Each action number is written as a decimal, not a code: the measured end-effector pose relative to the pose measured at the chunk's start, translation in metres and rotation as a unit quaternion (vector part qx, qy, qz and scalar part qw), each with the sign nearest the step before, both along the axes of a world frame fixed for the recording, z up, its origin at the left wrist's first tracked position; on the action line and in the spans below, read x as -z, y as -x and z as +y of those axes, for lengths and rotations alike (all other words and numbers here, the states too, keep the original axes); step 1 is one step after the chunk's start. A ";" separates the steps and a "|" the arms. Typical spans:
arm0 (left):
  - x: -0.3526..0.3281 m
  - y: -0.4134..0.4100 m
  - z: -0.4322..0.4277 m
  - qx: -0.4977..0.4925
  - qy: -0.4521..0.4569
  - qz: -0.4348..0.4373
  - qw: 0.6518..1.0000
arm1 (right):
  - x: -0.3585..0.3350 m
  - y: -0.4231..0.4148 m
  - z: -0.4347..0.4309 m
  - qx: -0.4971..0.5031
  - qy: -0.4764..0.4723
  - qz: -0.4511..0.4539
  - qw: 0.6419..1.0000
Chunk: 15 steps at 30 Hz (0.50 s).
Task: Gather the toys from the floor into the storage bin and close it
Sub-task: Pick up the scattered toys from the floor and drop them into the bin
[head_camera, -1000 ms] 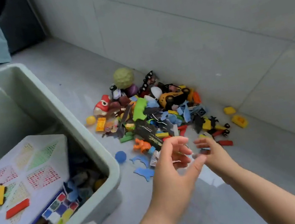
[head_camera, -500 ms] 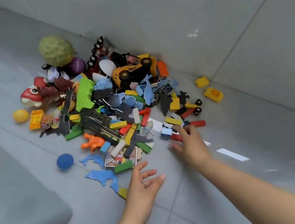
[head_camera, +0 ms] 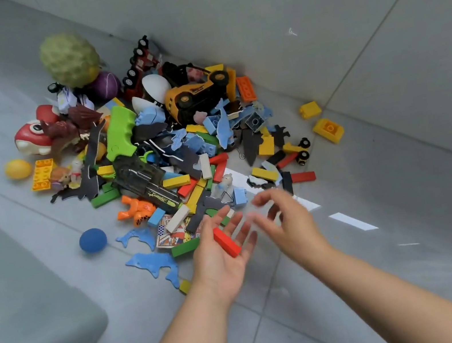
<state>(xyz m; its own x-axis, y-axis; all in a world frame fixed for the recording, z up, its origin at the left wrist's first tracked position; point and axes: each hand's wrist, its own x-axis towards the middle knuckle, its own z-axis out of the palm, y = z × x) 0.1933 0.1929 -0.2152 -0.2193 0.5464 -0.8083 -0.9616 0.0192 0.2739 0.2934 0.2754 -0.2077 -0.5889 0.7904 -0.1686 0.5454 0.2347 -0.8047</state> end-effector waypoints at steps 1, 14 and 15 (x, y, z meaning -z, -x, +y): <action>0.001 0.000 0.000 -0.009 0.004 -0.004 1.000 | 0.006 0.001 0.017 0.029 -0.041 -0.023 0.998; 0.010 0.003 -0.001 -0.010 -0.015 0.013 1.000 | 0.010 0.008 0.011 -0.019 -0.003 -0.047 0.999; 0.012 0.002 0.001 -0.013 -0.014 0.013 1.000 | 0.009 0.000 0.006 -0.032 -0.004 -0.033 0.999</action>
<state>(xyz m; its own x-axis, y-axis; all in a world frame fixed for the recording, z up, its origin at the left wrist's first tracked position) 0.1912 0.1936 -0.2272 -0.2537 0.5624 -0.7870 -0.9544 -0.0133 0.2981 0.2932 0.2814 -0.2167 -0.6260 0.7530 -0.2029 0.5809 0.2767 -0.7655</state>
